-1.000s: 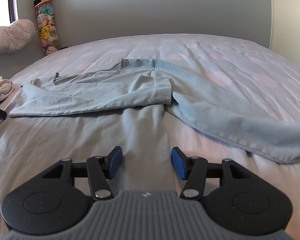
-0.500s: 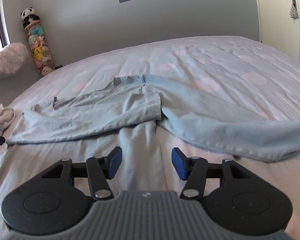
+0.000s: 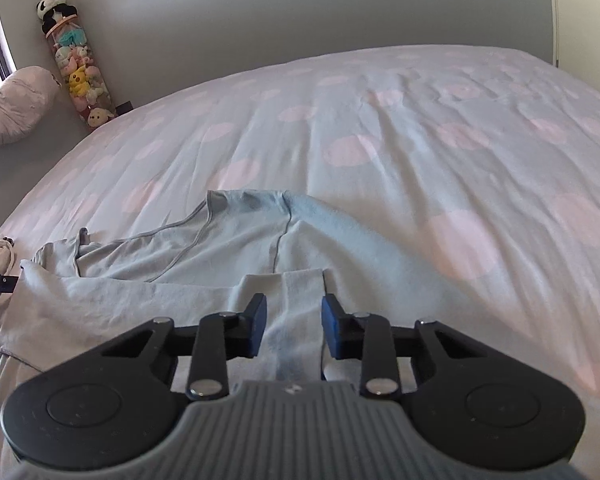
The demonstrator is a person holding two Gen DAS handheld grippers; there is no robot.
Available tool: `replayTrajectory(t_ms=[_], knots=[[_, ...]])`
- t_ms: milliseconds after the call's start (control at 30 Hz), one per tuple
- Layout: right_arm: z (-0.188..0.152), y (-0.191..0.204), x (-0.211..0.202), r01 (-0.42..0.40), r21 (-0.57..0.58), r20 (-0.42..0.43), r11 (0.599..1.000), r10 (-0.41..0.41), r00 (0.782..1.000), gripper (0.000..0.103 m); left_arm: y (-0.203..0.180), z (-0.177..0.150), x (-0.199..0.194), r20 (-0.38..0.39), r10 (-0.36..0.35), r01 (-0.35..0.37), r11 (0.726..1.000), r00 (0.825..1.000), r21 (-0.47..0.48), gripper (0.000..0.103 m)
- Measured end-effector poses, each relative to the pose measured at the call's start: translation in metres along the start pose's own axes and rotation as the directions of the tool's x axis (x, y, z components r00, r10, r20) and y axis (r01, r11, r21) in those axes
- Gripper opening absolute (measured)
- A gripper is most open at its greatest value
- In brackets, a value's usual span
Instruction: Fold clothes
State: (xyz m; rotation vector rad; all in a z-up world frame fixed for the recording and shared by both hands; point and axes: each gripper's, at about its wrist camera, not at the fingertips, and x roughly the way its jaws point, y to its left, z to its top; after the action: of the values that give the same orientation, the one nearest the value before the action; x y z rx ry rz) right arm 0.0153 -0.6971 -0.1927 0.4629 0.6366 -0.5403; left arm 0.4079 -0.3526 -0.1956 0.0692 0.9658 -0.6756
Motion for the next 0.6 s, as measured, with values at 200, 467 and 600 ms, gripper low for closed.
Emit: replayTrajectory(t_ms=[200,467,600], knots=[[0.000,-0.001,0.016,-0.014,0.004,-0.013,1.000,0.014,1.000,0.034,0.005,0.035,0.022,0.011,0.073,-0.073,0.997,0.997,-0.040,0.010],[0.003,-0.004,0.009,-0.027,-0.024,0.007,0.999,0.027,1.000,0.035,0.002,0.040,-0.006,0.004,-0.064,0.064,0.994,0.998,-0.088,0.017],[0.000,-0.003,0.008,-0.024,-0.026,0.016,0.999,0.025,1.000,0.035,0.003,0.039,0.005,-0.078,-0.037,0.026,0.991,0.996,-0.135,0.028]])
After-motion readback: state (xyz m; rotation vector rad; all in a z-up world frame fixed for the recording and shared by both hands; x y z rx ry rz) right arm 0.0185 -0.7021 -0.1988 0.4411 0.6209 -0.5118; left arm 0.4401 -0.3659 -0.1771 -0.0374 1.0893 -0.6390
